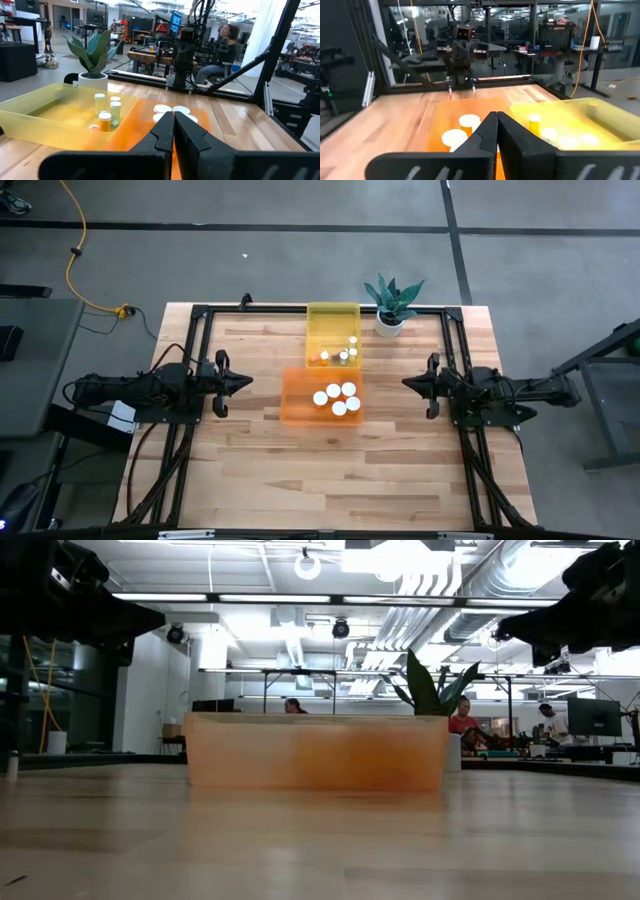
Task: Pick and place medicine bottles into bin by pill shape (circle, oval)
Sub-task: Return to Home Position
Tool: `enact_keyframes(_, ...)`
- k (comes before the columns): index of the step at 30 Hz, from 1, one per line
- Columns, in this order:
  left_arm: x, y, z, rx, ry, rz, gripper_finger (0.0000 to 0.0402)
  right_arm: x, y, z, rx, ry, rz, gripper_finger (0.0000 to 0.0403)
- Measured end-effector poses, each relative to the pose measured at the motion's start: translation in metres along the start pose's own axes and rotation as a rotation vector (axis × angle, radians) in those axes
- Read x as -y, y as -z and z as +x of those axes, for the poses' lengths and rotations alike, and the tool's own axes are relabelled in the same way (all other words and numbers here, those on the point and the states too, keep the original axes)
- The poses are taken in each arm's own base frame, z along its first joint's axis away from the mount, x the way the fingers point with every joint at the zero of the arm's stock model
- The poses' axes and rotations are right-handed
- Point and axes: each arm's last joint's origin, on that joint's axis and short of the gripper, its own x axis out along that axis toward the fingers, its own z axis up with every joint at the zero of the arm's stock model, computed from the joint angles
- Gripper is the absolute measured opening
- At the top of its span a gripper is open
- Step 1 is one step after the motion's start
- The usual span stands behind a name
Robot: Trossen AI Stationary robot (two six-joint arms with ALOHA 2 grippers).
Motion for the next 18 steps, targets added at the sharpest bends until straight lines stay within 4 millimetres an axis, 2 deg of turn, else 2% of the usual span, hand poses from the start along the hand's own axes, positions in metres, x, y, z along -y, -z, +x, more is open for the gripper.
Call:
enact_keyframes(8,0.0000,0.0000,0.0000,0.000,0.000,0.000,0.0003,-0.0001,0.0008,0.0006,-0.009,0.001,-0.068,0.0000)
enact_keyframes(18,0.0000,0.0000,0.0000,0.000,0.000,0.000,0.0003,-0.0001,0.0008,0.0006,-0.009,0.002,0.120,0.0000)
